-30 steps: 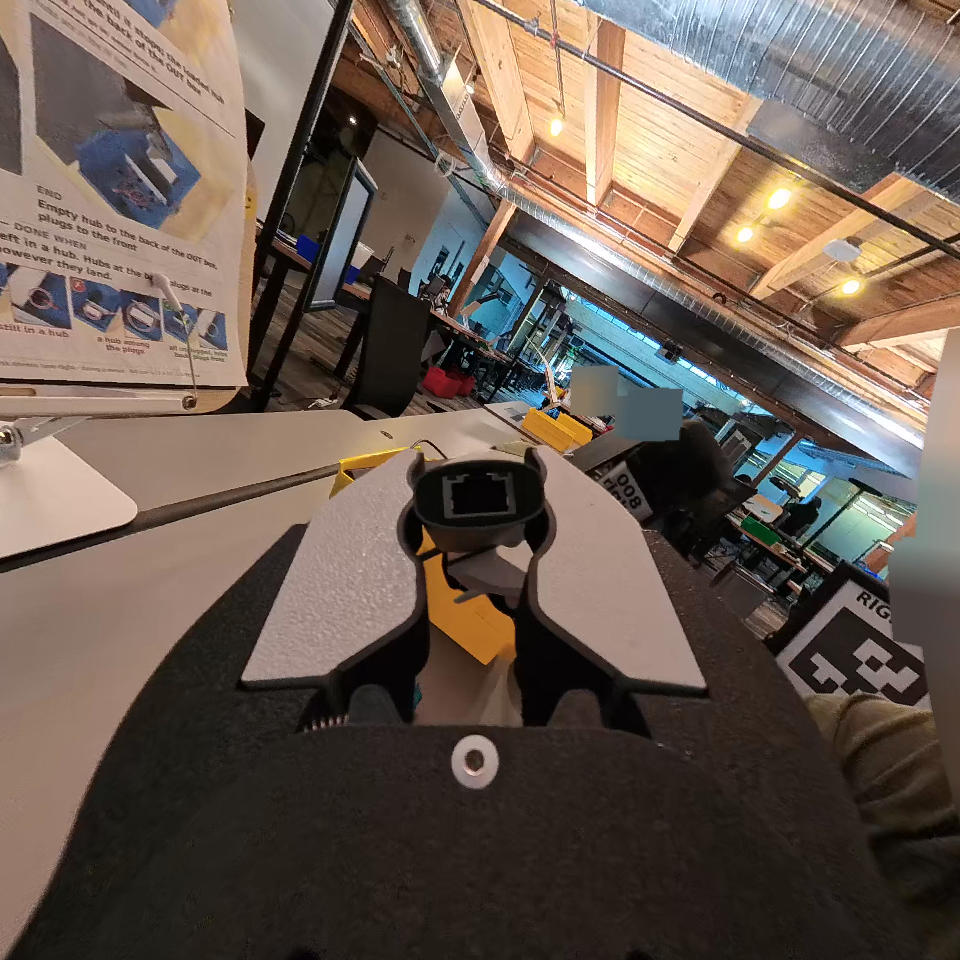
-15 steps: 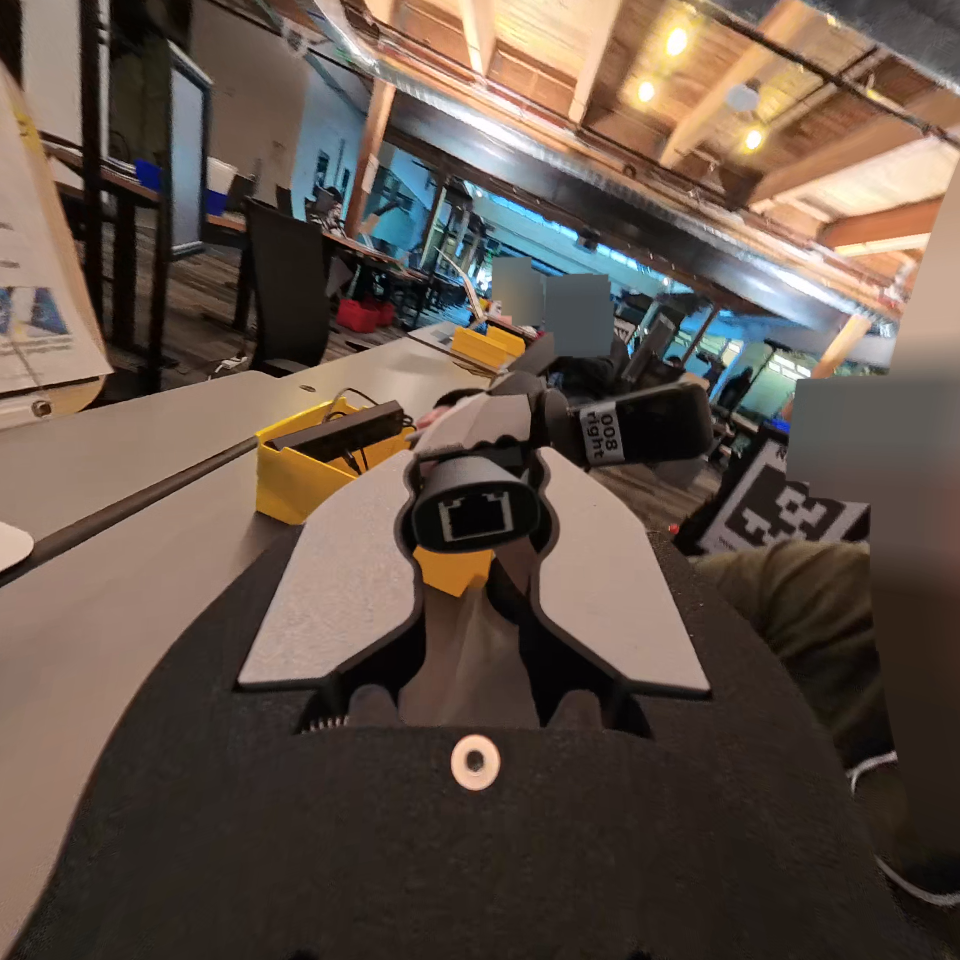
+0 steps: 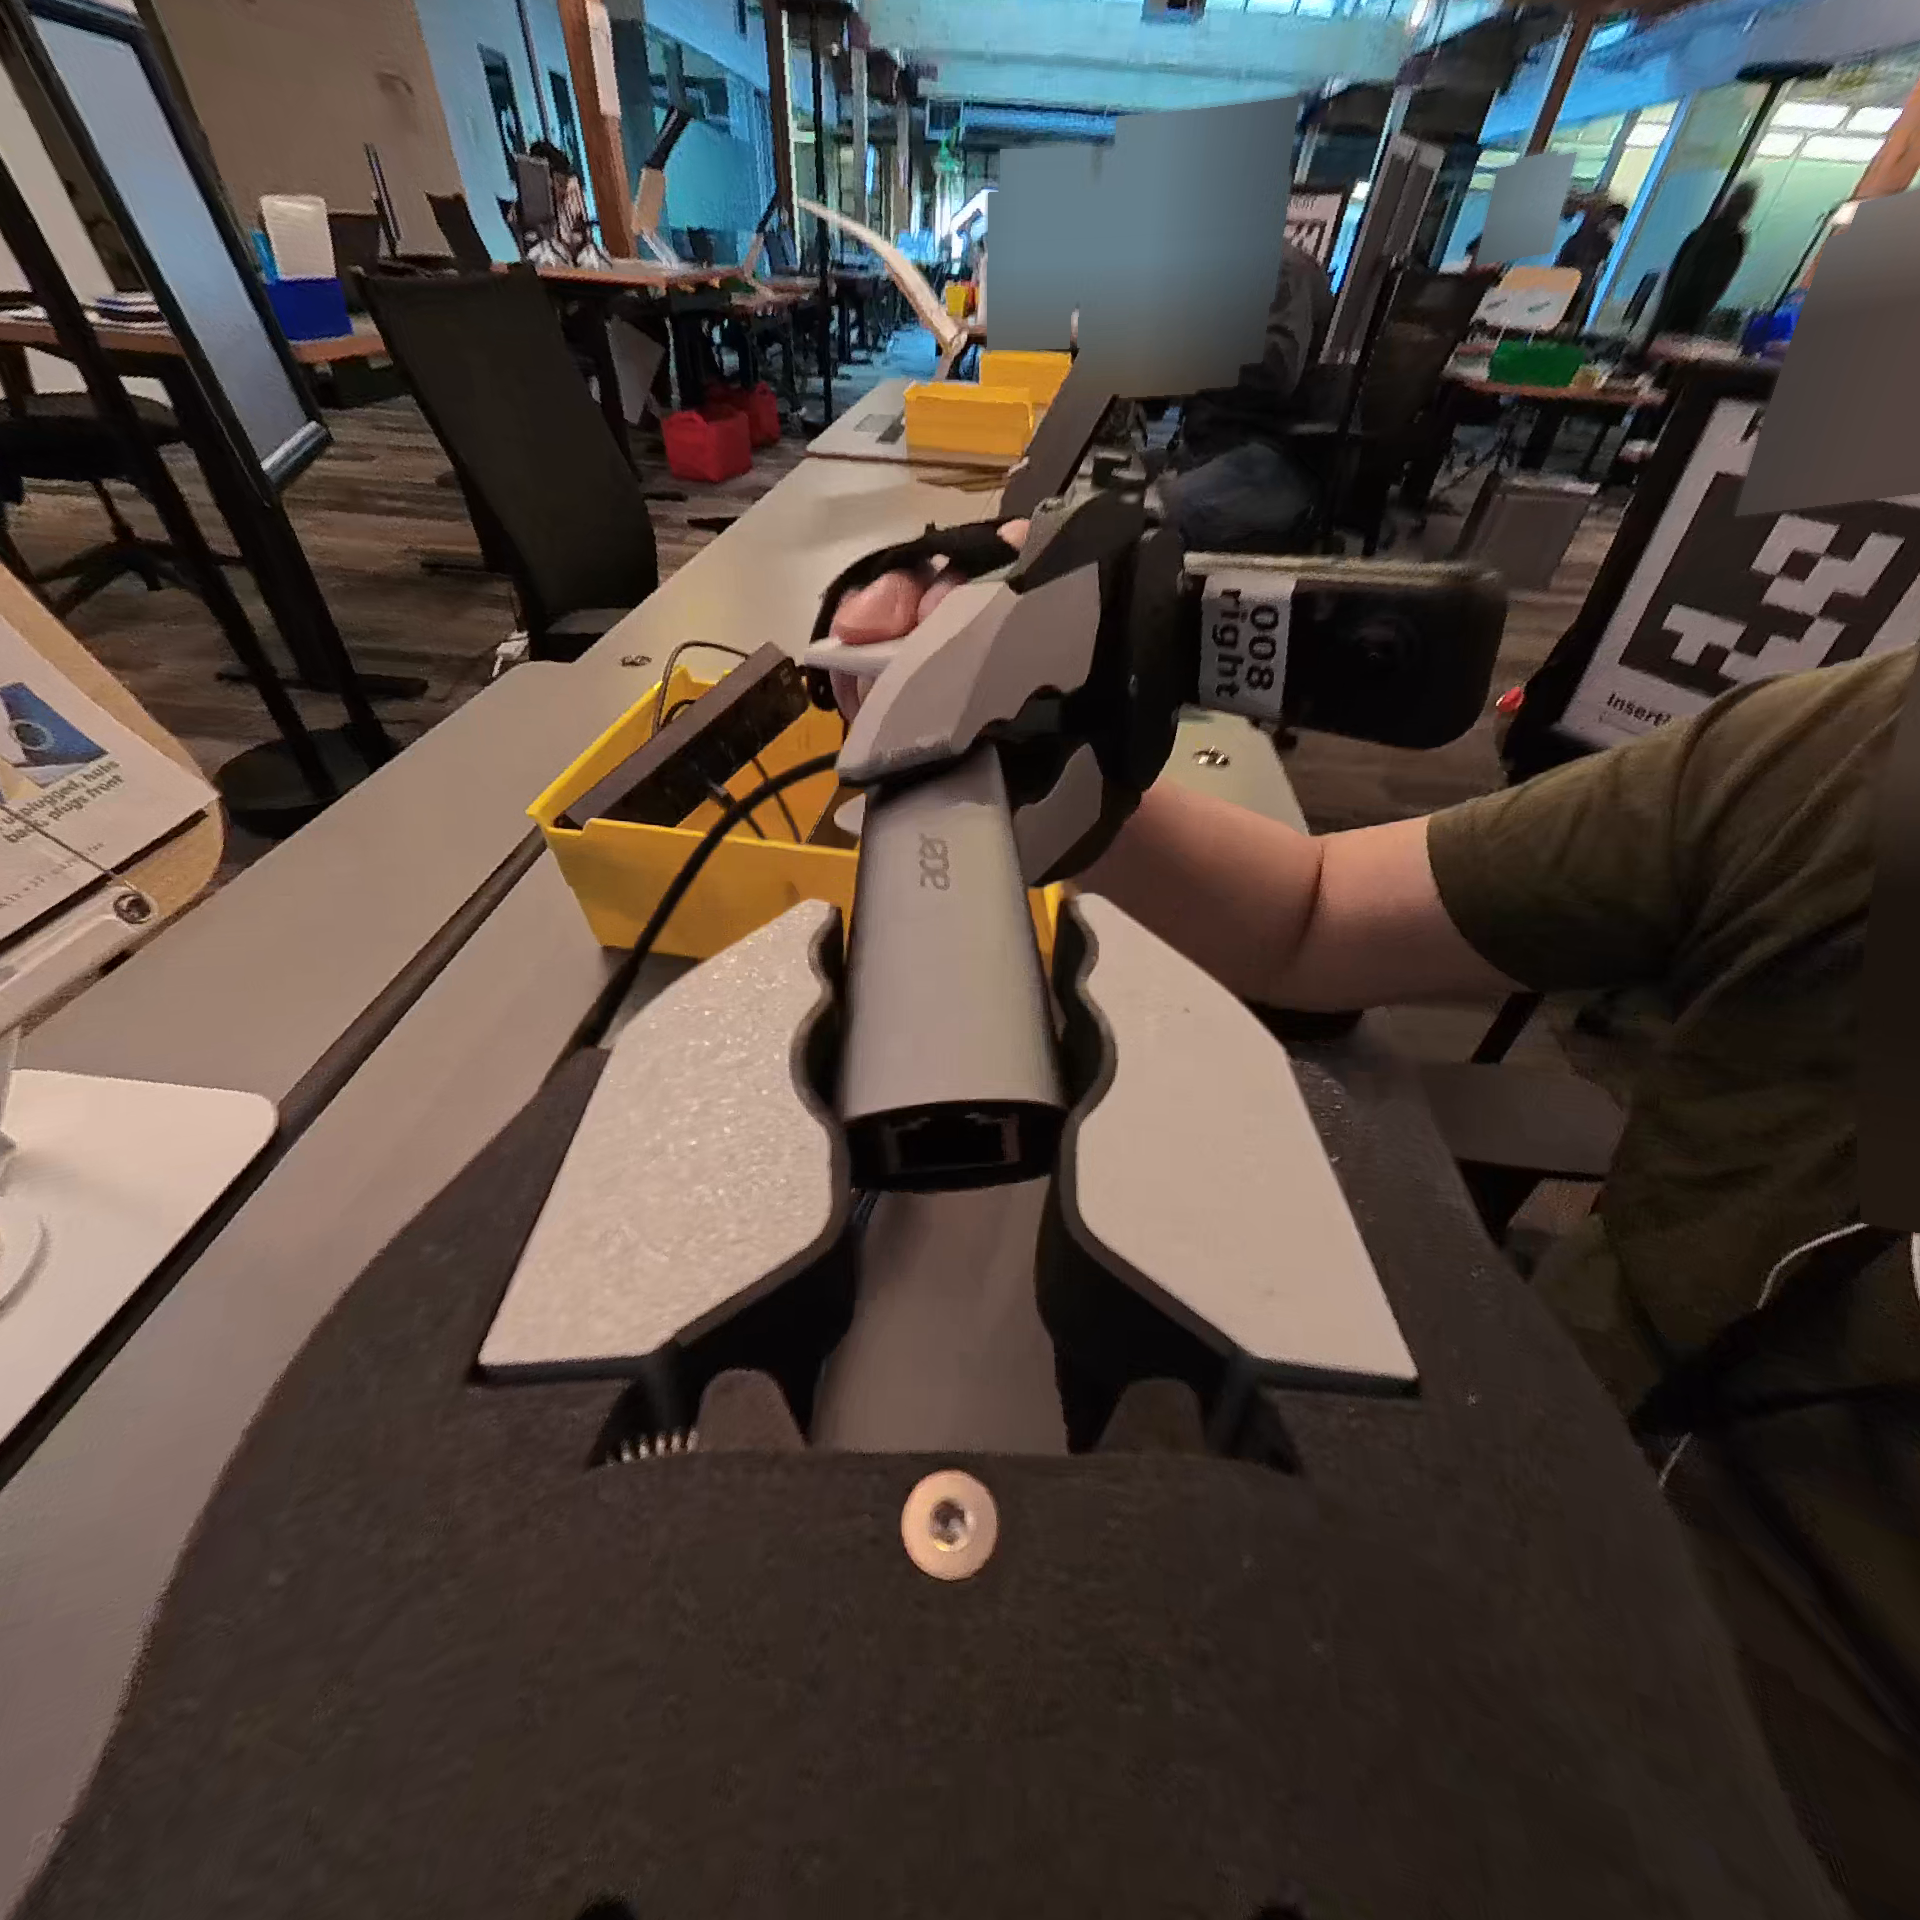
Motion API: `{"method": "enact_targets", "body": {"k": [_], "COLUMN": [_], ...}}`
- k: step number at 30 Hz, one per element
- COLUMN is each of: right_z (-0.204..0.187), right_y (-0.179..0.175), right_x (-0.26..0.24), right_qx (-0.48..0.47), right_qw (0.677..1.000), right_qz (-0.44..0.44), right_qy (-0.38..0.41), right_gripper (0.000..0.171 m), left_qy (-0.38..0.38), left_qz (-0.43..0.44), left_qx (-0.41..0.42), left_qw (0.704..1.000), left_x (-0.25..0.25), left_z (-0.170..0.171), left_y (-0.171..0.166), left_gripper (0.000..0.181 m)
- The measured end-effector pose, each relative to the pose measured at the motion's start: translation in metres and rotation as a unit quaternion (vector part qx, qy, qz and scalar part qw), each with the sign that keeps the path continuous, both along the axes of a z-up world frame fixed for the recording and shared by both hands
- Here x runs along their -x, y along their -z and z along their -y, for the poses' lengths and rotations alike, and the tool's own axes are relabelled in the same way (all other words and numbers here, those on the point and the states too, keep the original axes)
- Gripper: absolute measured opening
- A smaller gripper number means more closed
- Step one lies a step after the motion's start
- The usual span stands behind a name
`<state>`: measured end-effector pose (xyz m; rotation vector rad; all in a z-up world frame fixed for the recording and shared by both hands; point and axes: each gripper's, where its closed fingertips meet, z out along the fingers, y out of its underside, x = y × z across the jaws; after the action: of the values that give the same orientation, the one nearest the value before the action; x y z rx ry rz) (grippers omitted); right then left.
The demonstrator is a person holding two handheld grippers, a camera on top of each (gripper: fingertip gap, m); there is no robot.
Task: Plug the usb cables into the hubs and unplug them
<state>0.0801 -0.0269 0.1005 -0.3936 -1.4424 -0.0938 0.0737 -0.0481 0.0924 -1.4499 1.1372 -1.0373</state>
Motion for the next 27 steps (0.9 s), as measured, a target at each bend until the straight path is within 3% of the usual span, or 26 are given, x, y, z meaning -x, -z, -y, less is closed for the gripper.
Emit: {"method": "enact_targets", "body": {"k": [4, 13, 21, 27], "right_z": [0.003, 0.001, 0.004, -0.001], "right_y": [-0.002, -0.002, -0.002, 0.002], "right_x": [-0.002, -0.008, -0.01, -0.009], "right_qx": [-0.019, -0.027, -0.034, -0.034], "right_qw": [1.0, 1.0, 0.999, 0.999], "right_qz": [-0.006, -0.002, 0.006, 0.014], "right_qy": [-0.007, -0.014, -0.016, -0.004], "right_gripper": [0.018, 0.018, 0.018, 0.018], "left_qy": [-0.002, -0.027, 0.003, -0.036], "left_qz": [-0.021, -0.046, -0.02, -0.068], "left_qx": [-0.026, -0.075, -0.058, -0.092], "left_qw": [0.999, 0.996, 0.998, 0.993], "left_x": [-0.001, -0.008, -0.011, -0.007], "left_z": [0.003, 0.0, 0.006, -0.002], "left_y": [0.002, 0.006, 0.003, 0.011], "left_gripper": [0.044, 0.037, 0.038, 0.036]}}
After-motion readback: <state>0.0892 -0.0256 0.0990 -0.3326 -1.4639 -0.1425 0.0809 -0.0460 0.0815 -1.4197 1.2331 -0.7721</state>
